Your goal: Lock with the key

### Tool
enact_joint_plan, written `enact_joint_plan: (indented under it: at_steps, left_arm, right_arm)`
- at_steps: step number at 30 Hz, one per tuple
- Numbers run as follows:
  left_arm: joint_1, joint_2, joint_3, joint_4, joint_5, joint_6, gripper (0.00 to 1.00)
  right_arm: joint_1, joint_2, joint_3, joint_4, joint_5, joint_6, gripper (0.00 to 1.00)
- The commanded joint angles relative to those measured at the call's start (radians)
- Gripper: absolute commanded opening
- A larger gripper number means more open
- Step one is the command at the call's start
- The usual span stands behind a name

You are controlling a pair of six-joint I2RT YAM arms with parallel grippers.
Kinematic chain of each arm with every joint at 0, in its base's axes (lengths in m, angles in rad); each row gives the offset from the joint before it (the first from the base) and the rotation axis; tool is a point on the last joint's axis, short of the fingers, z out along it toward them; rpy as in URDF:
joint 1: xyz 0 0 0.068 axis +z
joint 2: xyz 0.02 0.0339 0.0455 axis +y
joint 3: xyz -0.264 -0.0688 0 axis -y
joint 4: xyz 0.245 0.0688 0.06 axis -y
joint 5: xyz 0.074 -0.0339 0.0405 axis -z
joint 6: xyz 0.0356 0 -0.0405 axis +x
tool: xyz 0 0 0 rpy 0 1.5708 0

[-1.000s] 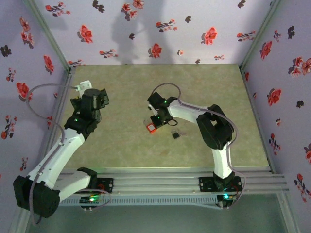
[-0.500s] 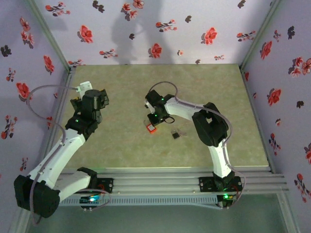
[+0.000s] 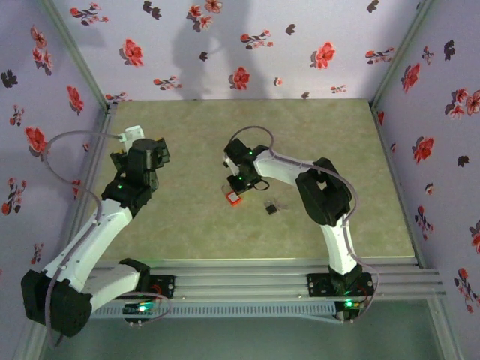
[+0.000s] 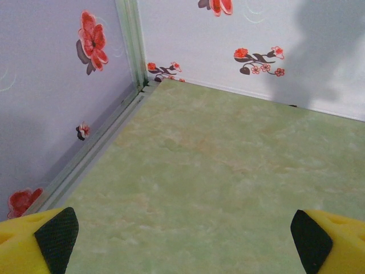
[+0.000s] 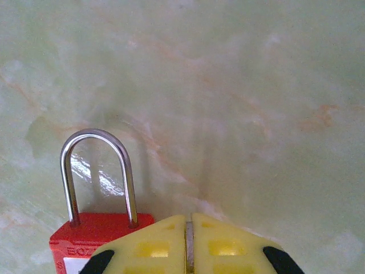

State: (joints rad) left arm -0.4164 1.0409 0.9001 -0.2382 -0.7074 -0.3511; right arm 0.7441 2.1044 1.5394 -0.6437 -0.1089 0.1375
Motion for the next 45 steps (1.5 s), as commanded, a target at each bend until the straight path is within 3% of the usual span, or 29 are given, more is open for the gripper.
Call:
enact_joint_plan:
  at_steps: [1, 36, 45]
  left_arm:
    - [-0.008, -0.010, -0.006, 0.042, -0.036, 0.024, 1.00]
    - [-0.013, -0.010, -0.013, 0.050, -0.037, 0.041, 1.00]
    - [-0.014, -0.009, -0.010, 0.046, -0.038, 0.054, 1.00]
  right_arm:
    - [-0.005, 0.014, 0.018, -0.031, -0.015, -0.011, 0.10]
    - [-0.029, -0.100, 0.039, -0.066, 0.013, -0.006, 0.23]
    - [-0.033, -0.210, 0.017, -0.064, 0.014, 0.025, 0.40]
